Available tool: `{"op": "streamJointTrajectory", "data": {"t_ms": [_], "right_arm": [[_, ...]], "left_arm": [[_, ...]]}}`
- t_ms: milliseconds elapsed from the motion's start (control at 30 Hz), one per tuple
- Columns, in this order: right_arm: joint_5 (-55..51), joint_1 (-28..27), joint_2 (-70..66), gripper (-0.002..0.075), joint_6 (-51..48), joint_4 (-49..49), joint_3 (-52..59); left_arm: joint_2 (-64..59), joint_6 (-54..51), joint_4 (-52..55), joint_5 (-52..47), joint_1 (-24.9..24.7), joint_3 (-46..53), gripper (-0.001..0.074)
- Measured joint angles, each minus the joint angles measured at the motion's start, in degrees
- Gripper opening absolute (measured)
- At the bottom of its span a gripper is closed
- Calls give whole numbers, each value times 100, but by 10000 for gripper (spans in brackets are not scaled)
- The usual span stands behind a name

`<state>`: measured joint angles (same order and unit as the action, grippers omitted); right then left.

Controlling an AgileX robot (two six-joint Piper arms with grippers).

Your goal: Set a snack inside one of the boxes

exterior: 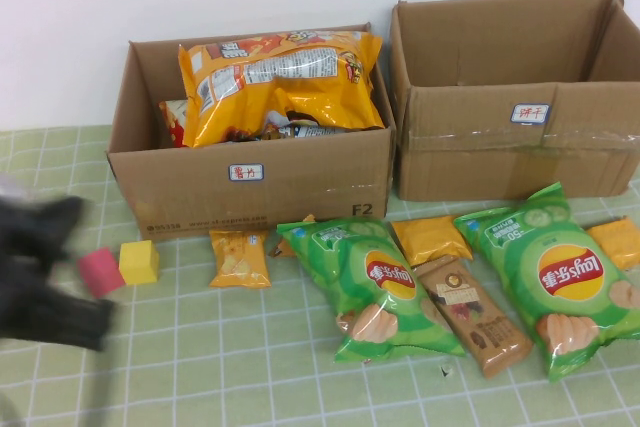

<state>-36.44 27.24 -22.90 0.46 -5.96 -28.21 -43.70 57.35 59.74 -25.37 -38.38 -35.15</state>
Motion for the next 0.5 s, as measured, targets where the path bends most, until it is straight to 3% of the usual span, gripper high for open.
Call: {"op": "streamJointTrajectory", "data": {"t_ms": [300,500], "right_arm": [[0,0,0,5,0,50,0],[0,0,0,5,0,60,0]], "left_arm": [[2445,-232,568,1153,1802,1000,7],[3966,-232,538,1238,2298,1820,7]]}}
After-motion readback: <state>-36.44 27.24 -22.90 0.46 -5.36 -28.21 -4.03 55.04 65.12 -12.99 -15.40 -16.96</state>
